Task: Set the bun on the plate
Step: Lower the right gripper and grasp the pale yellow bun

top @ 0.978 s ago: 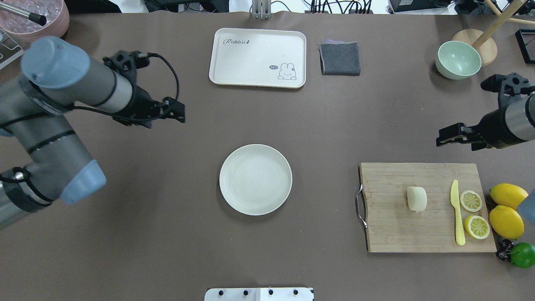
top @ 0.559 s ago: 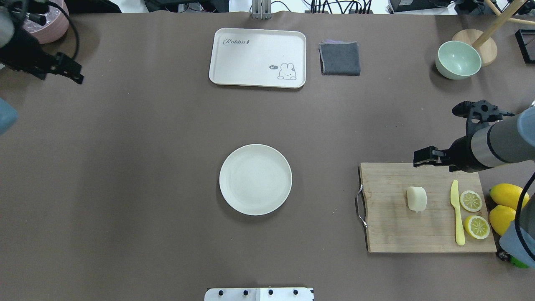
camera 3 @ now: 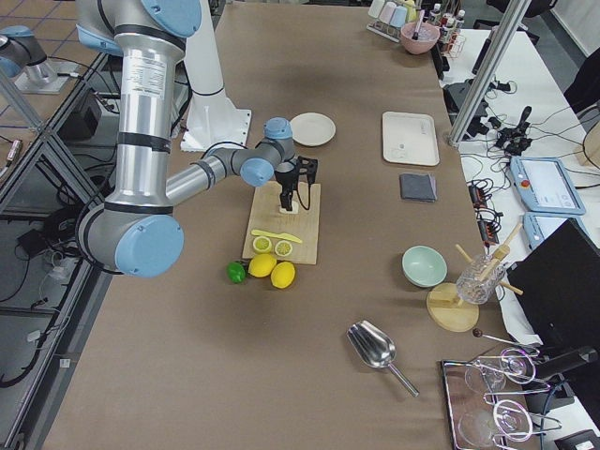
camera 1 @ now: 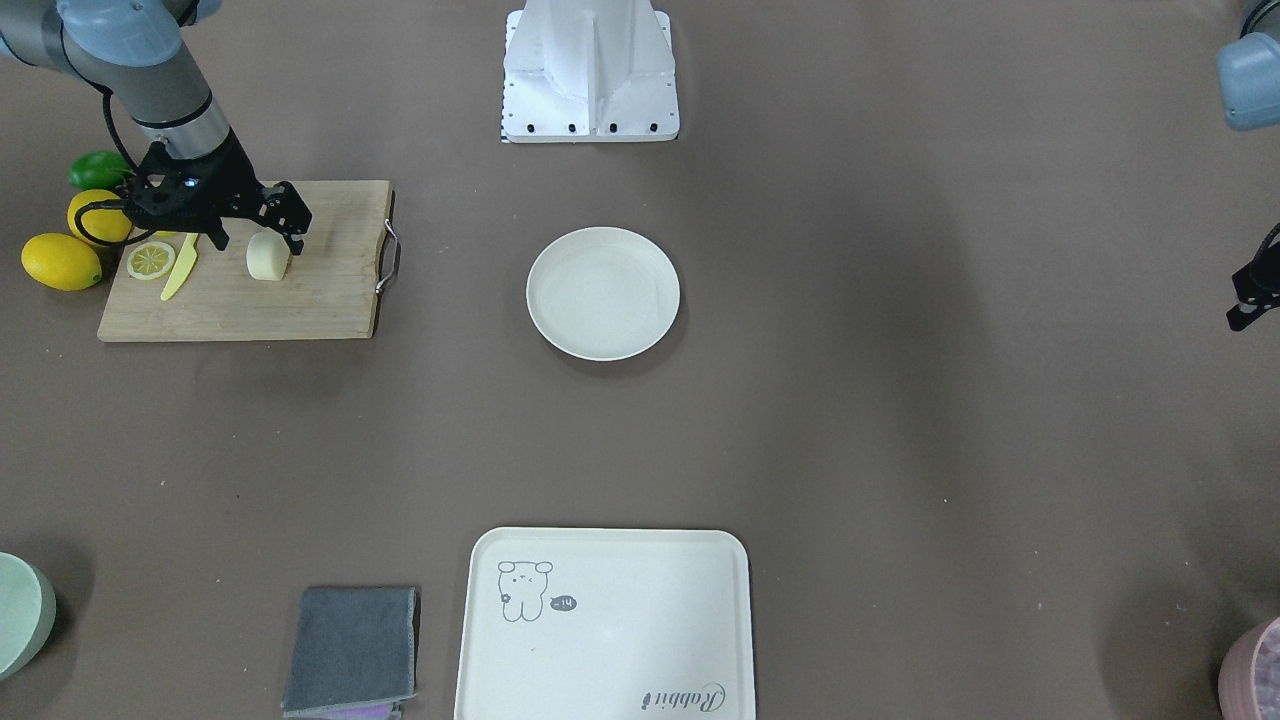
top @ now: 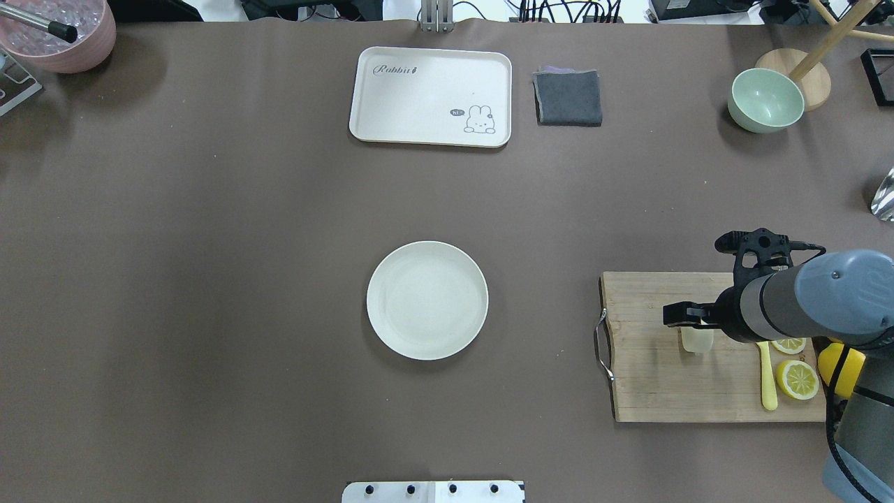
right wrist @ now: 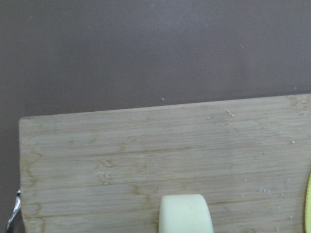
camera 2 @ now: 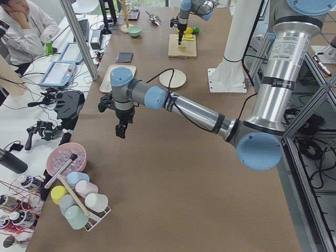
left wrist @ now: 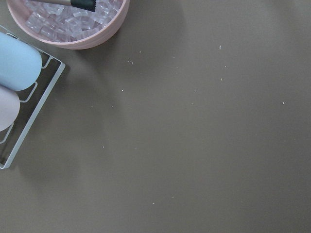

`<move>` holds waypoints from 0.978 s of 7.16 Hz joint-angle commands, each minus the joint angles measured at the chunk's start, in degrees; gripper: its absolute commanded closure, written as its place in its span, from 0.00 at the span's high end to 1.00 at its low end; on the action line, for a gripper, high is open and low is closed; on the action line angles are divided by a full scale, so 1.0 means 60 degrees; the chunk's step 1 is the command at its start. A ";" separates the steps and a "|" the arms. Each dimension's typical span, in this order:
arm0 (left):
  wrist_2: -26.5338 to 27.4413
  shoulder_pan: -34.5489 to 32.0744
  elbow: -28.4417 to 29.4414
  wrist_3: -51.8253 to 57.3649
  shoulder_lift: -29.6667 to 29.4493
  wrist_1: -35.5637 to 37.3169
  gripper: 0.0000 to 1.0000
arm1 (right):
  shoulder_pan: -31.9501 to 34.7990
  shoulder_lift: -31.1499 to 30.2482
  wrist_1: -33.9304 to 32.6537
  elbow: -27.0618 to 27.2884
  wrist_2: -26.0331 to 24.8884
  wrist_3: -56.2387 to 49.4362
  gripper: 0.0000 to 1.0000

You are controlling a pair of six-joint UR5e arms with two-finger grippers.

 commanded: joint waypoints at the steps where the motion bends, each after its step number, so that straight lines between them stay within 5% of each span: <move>1: -0.0008 -0.0111 0.0013 0.0118 0.0052 0.0002 0.98 | -0.0287 -0.0094 0.0382 -0.0267 -0.0199 -0.0096 0.75; 4: -0.0008 -0.0170 0.0013 0.0118 0.0052 -0.0013 0.98 | -0.0272 -0.0124 0.1236 -0.0826 -0.0140 -0.0111 0.51; 5: -0.0008 -0.0170 0.0028 0.0103 0.0052 -0.0013 0.98 | -0.0156 -0.0109 0.1207 -0.0681 -0.0039 -0.0097 0.31; 7: -0.0008 -0.0155 0.0042 0.0103 0.0052 -0.0013 0.98 | 0.0093 0.0022 0.1119 -0.0519 0.0195 -0.0097 0.08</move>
